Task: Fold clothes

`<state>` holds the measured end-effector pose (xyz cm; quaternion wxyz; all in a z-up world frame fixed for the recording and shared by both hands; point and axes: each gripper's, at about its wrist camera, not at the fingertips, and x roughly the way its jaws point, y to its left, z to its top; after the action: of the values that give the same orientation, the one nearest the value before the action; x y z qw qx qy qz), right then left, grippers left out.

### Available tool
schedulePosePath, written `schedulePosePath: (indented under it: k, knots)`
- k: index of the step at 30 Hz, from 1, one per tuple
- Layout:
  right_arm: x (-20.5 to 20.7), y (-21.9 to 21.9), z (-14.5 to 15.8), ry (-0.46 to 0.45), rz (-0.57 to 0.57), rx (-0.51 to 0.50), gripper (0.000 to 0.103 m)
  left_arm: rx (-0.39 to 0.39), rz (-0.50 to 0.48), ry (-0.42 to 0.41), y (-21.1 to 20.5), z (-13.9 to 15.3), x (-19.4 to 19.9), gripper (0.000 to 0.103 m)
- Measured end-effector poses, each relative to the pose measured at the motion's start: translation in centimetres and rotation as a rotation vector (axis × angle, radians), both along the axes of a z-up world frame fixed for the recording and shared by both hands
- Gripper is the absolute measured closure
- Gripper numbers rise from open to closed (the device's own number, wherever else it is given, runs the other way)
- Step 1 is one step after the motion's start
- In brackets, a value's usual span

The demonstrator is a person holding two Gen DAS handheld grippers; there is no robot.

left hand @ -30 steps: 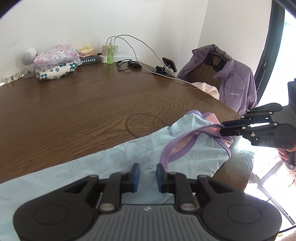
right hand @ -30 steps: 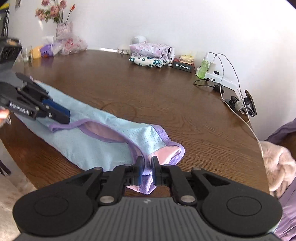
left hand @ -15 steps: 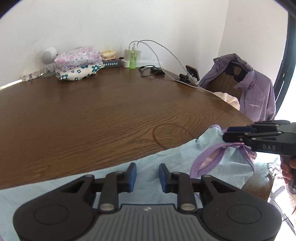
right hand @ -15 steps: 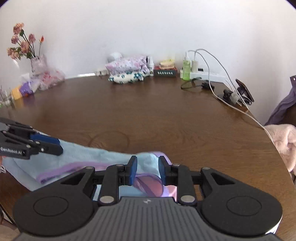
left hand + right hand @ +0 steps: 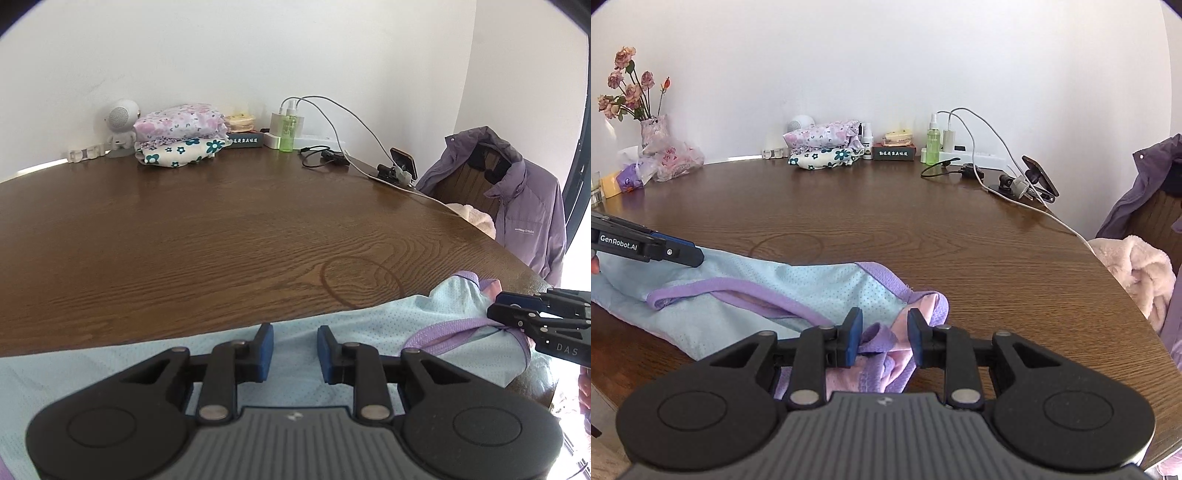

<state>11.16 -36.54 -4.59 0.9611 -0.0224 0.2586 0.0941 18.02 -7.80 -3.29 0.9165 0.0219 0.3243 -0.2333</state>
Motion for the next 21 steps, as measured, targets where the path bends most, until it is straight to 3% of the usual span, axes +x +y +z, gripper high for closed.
schedulePosePath:
  k: [3, 7, 13, 17, 21]
  knots:
    - [-0.4, -0.2, -0.1, -0.012, -0.001, 0.006, 0.077, 0.023, -0.003, -0.012, -0.6, 0.3, -0.2, 0.079]
    - [-0.7, -0.6, 0.3, 0.007, -0.019, 0.041, 0.074, 0.036, -0.080, -0.027, -2.1, 1.9, -0.4, 0.078]
    - [-2.9, -4.9, 2.3, 0.000, -0.157, 0.394, 0.057, 0.077, -0.351, -0.087, -7.8, 3.8, -1.8, 0.079]
    - [-3.7, -6.7, 0.7, 0.079, -0.240, 0.582, 0.056, 0.100, -0.494, -0.103, -12.1, 3.0, -2.4, 0.089]
    - [-4.1, -6.6, -0.8, 0.109, -0.304, 0.674, 0.057, 0.122, -0.562, -0.070, -14.6, 1.0, -2.4, 0.091]
